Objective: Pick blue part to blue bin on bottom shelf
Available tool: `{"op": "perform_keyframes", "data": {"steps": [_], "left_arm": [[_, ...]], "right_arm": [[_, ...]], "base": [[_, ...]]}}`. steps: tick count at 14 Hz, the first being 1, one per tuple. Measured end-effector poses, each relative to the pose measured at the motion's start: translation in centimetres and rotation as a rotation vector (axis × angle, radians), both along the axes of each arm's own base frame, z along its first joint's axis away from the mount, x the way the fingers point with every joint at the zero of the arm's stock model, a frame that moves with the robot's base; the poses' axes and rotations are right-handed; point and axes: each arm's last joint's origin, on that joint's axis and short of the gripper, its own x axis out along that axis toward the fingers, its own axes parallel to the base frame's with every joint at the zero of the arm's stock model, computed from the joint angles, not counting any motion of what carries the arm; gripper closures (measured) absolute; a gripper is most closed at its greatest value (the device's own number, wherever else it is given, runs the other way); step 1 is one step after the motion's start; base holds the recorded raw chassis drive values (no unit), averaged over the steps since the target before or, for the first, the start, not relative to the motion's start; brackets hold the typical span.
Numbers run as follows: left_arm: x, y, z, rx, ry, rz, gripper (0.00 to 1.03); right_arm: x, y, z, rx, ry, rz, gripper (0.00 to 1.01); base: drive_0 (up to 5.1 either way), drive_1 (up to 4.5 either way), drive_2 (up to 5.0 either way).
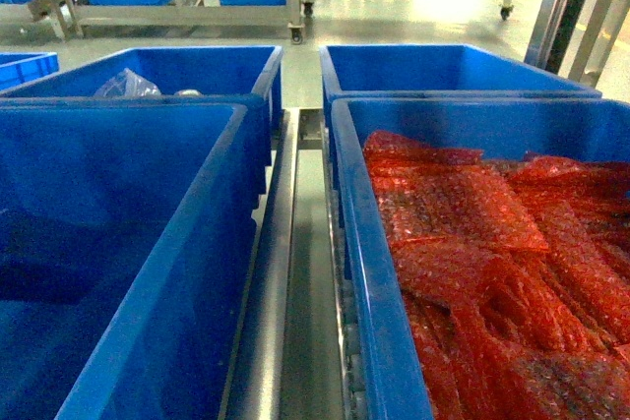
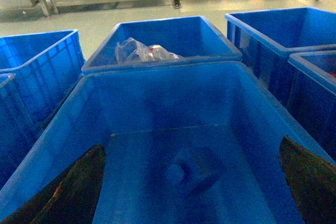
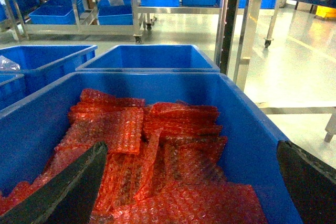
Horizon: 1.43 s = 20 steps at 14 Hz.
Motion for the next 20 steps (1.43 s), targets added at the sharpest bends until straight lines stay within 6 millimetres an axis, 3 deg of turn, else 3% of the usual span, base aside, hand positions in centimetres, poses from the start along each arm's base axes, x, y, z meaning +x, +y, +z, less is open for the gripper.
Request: {"op": "perform_keyframes", "data": {"steps": [3,5,8,10,11,18,20], "left_arm": [[-0.5,0.3,0.4,-0.008,-0.025,0.008,0.05],[-0.9,0.7,-0.6,-0.048,-0.161,-0.008,0.29],[-1.6,2.1,-2.3,-0.051,-0.161,0.011,0.67],[-2.0,1.9,-3.0,-0.053,-0.163,-0.013,0.94],[-2.2,1.9,-3.4,-0.054,-0.161,-0.012,1.01],[-3.0,1.9,-4.7,-0.056,-0.185,-0.013,1.01],[-4.0,1.9,-5.5,-0.056,-0.161,-0.012,1.01]], "right_arm": [[0.0,0.0,0.0,0.000,0.000,0.000,0.03],[0.0,0.0,0.0,0.000,0.000,0.000,0.03],[0.0,0.0,0.0,0.000,0.000,0.000,0.03],[0.0,0.0,0.0,0.000,0.000,0.000,0.03],[0.0,0.0,0.0,0.000,0.000,0.000,0.03],[0.0,0.0,0.0,0.000,0.000,0.000,0.03],[0.0,0.0,0.0,0.000,0.000,0.000,0.03]], "base": [[0.0,0.00,0.0],[0.0,0.00,0.0],[0.0,0.00,0.0],[0.0,0.00,0.0],[0.0,0.00,0.0],[0.0,0.00,0.0],[0.0,0.00,0.0]]}}
